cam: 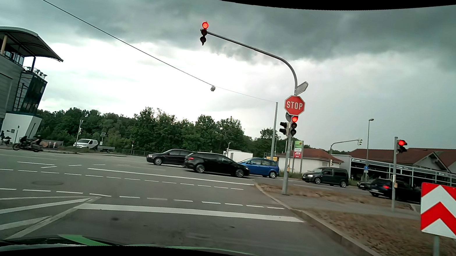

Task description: Follow the waypoints while adhering to traffic rules and regulations

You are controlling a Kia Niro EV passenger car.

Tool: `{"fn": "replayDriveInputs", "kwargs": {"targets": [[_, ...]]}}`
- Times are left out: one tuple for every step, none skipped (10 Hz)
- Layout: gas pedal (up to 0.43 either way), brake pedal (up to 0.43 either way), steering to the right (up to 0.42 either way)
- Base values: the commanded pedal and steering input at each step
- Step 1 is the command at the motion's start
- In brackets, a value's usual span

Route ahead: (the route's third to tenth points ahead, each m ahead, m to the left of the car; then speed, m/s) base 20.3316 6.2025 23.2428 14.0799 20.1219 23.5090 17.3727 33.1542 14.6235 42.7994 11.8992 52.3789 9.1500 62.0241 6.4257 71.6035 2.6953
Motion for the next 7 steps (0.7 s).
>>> {"fn": "replayDriveInputs", "kwargs": {"targets": [[0.0,0.232,-0.097],[0.0,0.232,-0.097],[0.0,0.238,-0.097],[0.0,0.238,-0.097],[0.0,0.244,-0.097],[0.0,0.244,-0.097],[0.0,0.25,-0.097]]}}
